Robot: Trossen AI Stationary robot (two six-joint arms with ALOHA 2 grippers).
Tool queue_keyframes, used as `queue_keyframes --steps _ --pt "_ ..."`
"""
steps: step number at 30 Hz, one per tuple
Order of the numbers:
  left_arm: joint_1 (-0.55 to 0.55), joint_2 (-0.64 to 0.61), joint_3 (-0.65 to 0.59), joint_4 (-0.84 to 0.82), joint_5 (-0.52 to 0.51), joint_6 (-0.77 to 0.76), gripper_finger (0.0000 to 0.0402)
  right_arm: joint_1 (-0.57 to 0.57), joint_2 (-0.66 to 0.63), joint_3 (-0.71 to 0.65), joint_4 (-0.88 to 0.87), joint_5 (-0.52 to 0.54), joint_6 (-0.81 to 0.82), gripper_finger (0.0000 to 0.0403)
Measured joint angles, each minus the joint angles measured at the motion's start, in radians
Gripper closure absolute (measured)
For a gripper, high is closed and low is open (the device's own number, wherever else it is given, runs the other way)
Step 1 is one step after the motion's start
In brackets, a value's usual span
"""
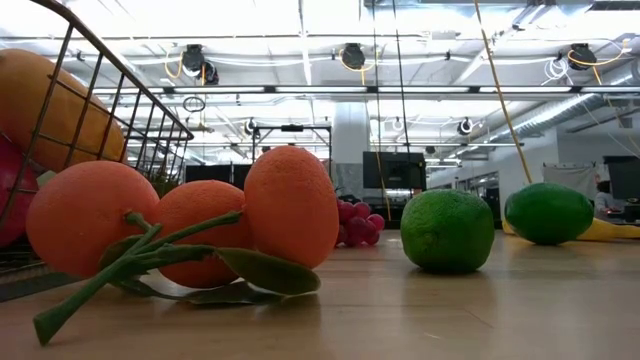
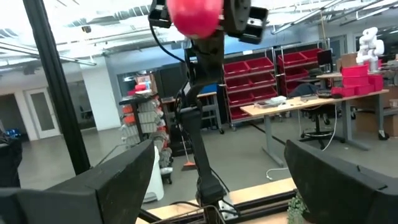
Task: Build produce basket
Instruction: Put the orange mango into the wire basket
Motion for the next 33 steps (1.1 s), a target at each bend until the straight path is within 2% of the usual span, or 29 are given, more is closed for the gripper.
queue_keyframes --steps 3,6,12,19,26,33 --pt "0.032 -0.032 0.000 -0.002 0.076 -0.059 0.0119 0.000 -0.001 0.000 -0.003 0.000 0.000 0.0050" --pt "0.053 -0.060 0.000 -0.006 0.108 -0.098 0.0108 0.000 -0.002 0.000 -0.003 0.001 0.000 0.0050" --pt "0.065 -0.088 0.000 -0.006 0.112 -0.102 0.0104 0.000 -0.002 0.000 -0.008 0.001 0.000 0.0051" --pt "0.065 -0.091 0.000 -0.013 0.111 -0.090 0.0123 0.000 -0.002 0.000 -0.026 0.004 0.000 0.0051" --pt "0.065 -0.092 0.000 -0.012 0.111 0.023 0.0109 0.000 -0.002 0.000 -0.029 0.010 0.000 0.0051" --pt "0.065 -0.092 0.000 -0.011 0.082 0.233 0.0125 0.000 -0.002 0.000 -0.030 0.012 0.000 0.0051"
